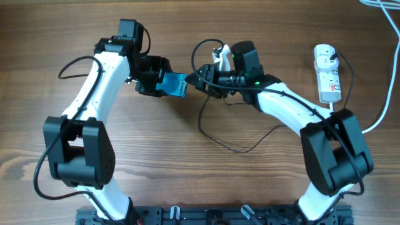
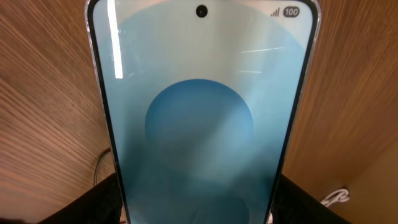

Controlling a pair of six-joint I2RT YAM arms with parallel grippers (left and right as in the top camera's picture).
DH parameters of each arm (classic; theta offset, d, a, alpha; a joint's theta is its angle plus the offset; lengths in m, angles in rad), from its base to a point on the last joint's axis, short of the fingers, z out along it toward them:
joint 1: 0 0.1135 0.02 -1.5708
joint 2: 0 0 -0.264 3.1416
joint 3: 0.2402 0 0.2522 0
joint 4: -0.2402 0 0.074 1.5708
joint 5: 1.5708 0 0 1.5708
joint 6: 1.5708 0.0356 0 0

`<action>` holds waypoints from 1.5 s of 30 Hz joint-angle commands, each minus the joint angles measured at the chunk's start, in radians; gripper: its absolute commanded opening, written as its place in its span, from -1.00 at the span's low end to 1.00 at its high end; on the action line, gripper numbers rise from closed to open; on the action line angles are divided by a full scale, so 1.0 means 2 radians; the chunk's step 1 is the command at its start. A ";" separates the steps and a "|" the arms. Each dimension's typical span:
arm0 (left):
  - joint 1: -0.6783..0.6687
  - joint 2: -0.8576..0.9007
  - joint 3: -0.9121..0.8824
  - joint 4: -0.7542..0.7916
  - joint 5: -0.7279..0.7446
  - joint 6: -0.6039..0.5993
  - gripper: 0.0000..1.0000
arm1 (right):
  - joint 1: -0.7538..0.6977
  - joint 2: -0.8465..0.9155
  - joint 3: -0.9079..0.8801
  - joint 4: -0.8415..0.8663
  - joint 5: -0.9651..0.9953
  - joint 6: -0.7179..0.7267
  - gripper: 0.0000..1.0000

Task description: Plug charger to phone and switch on socket

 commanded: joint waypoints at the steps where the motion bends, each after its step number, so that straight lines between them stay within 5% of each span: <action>1: -0.012 -0.017 0.009 0.000 0.023 -0.009 -0.92 | 0.017 0.006 0.001 0.008 0.010 0.010 0.17; 13: -0.034 -0.017 0.009 0.000 0.027 -0.009 -0.92 | 0.047 0.007 0.001 -0.001 0.077 0.008 -0.47; 32: -0.035 -0.017 0.009 -0.002 0.056 -0.023 -0.92 | 0.049 0.007 0.001 0.000 0.088 0.009 -0.92; 38: -0.035 -0.017 0.009 -0.002 0.056 -0.023 -0.91 | 0.049 0.007 0.001 0.000 0.088 0.009 -0.91; 45: -0.035 -0.017 0.009 -0.002 0.056 -0.023 -0.24 | 0.049 0.007 0.001 0.003 0.088 0.009 -0.92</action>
